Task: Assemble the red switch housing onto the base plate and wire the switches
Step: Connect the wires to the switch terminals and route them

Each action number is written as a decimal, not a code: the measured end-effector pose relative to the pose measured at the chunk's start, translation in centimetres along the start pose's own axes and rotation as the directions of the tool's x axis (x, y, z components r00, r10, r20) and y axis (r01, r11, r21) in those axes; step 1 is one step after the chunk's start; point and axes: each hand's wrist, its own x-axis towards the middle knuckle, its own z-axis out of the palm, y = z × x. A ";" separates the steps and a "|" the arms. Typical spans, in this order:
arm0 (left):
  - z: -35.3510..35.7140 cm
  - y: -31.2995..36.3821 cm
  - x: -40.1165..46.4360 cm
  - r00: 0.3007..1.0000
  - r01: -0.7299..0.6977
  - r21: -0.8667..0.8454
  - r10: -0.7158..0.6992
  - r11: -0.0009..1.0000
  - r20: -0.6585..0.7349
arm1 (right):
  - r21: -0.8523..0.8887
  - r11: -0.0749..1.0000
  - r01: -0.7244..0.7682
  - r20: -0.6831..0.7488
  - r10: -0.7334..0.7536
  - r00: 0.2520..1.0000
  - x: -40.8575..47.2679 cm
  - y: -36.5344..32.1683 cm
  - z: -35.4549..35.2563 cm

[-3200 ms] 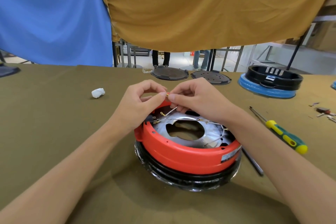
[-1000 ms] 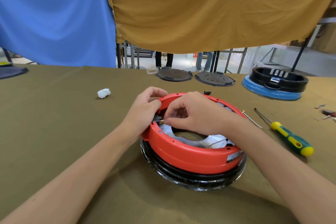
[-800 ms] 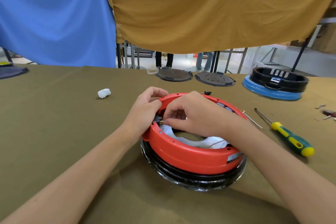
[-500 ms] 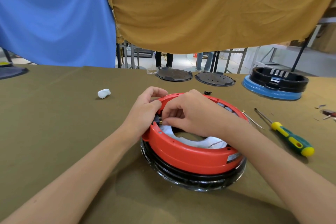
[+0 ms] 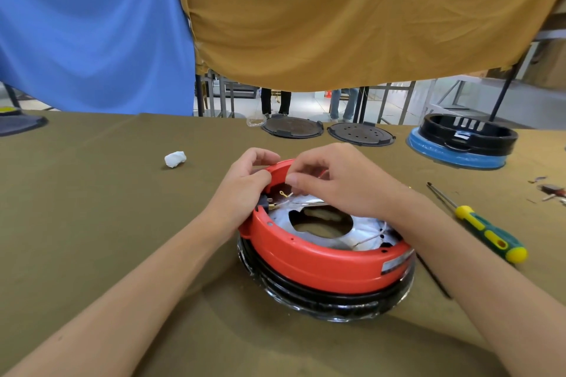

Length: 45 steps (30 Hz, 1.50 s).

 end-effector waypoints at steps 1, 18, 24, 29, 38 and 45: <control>0.0 0.0 0.0 1.000 0.001 0.004 -0.001 1.000 0.001 | 0.007 1.000 -0.003 0.011 0.003 1.000 0.0 0.1 -0.1; 0.4 -0.3 0.0 1.000 -0.018 -0.008 0.018 1.000 0.011 | -0.211 0.962 0.172 0.183 -0.134 0.974 0.2 -1.0 1.6; 0.0 -0.3 0.1 1.000 -0.003 0.001 0.003 1.000 0.017 | -0.135 0.984 0.115 0.181 -0.090 0.979 0.1 -0.5 1.3; -0.3 -0.2 0.1 1.000 0.018 -0.021 -0.018 1.000 0.014 | 0.059 0.998 -0.026 -0.014 0.027 1.000 -0.2 0.4 -1.7; -1.7 0.0 0.6 0.999 0.044 -0.050 -0.044 0.998 -0.011 | 0.604 0.760 -0.239 -0.420 0.559 0.715 -1.3 8.4 -7.4; -2.6 -0.3 1.0 0.996 0.076 -0.058 -0.079 0.995 -0.047 | 0.191 0.674 -0.714 -0.112 0.738 0.666 -2.6 13.3 -6.5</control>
